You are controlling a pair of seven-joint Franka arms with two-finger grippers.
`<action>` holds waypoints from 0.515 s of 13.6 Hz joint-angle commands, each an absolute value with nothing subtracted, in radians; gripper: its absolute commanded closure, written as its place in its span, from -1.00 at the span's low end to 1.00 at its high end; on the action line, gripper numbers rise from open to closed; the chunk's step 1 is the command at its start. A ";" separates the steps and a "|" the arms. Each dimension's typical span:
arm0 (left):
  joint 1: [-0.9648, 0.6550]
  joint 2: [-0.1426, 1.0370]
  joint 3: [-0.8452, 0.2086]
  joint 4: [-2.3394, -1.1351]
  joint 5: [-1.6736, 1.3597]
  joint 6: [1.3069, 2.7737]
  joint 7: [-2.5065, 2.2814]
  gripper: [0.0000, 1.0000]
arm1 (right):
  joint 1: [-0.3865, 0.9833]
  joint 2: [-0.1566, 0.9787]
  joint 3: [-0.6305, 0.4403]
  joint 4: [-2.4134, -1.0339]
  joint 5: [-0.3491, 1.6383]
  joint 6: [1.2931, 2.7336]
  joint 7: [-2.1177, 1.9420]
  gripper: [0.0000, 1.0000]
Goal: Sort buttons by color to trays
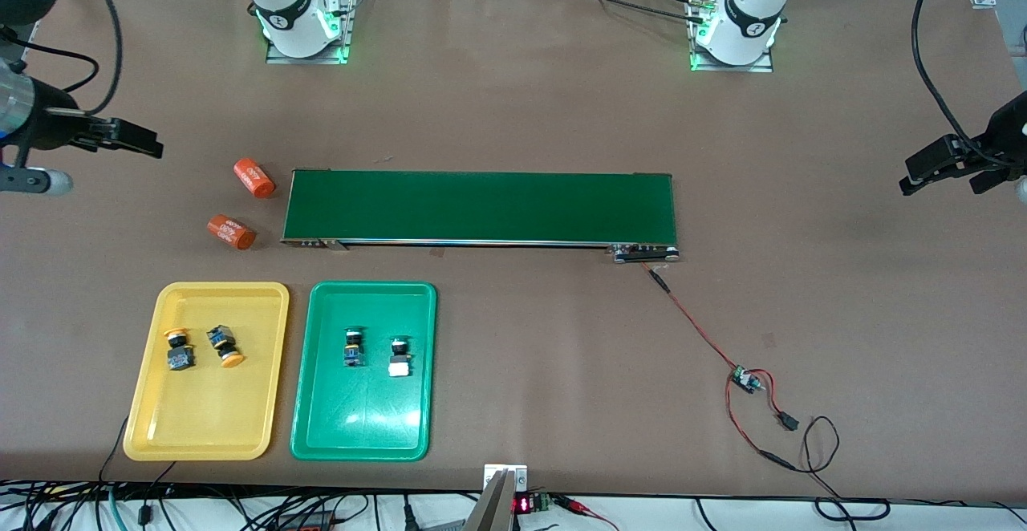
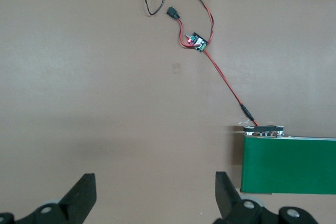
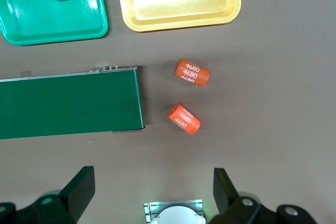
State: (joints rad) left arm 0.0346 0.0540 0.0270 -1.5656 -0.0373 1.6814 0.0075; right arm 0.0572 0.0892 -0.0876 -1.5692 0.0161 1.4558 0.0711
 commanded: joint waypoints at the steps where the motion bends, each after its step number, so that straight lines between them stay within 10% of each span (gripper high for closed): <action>1: 0.040 0.029 0.025 -1.586 -0.034 1.667 0.023 -1.00 | 0.066 0.078 -0.083 -1.577 0.031 1.454 0.092 -1.00; 7: 0.040 0.029 0.026 -1.585 -0.034 1.664 0.023 -1.00 | 0.058 0.077 -0.048 -1.574 0.026 1.456 0.142 -1.00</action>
